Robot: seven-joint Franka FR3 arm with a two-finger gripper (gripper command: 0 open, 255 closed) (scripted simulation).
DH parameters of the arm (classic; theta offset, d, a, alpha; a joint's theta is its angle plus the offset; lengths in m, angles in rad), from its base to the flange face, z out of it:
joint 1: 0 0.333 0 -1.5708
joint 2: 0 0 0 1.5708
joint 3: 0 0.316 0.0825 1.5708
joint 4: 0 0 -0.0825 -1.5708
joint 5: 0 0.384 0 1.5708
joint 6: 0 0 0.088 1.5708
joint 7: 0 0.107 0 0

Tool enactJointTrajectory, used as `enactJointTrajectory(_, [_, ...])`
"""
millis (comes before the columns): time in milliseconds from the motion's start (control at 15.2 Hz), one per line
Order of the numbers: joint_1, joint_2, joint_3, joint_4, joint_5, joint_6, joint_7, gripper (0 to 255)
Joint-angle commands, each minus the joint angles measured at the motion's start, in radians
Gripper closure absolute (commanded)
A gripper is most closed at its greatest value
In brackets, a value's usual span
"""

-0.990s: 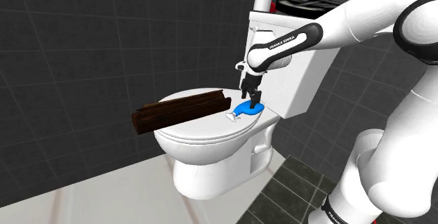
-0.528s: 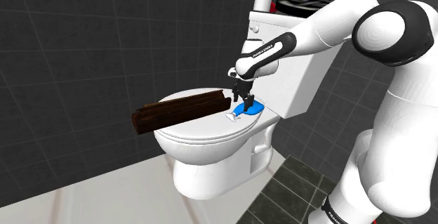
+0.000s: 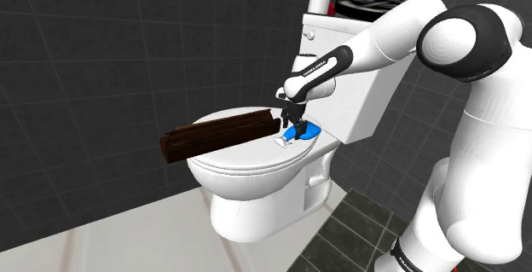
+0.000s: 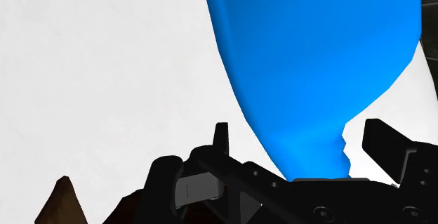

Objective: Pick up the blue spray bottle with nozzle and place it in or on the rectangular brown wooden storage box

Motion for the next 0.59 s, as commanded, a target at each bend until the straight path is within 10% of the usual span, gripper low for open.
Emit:
enactJointTrajectory(0, [0.0, 0.0, 0.0, 0.0, 0.0, 0.001, 0.0, 0])
enactJointTrajectory(132, [0.0, 0.0, 0.0, 0.0, 0.0, 0.001, 0.0, 0])
enactJointTrajectory(198, [0.0, 0.0, 0.0, 0.0, 0.0, 0.001, 0.0, 255])
enactJointTrajectory(528, [0.0, 0.0, 0.0, 0.0, 0.0, 0.001, 0.0, 255])
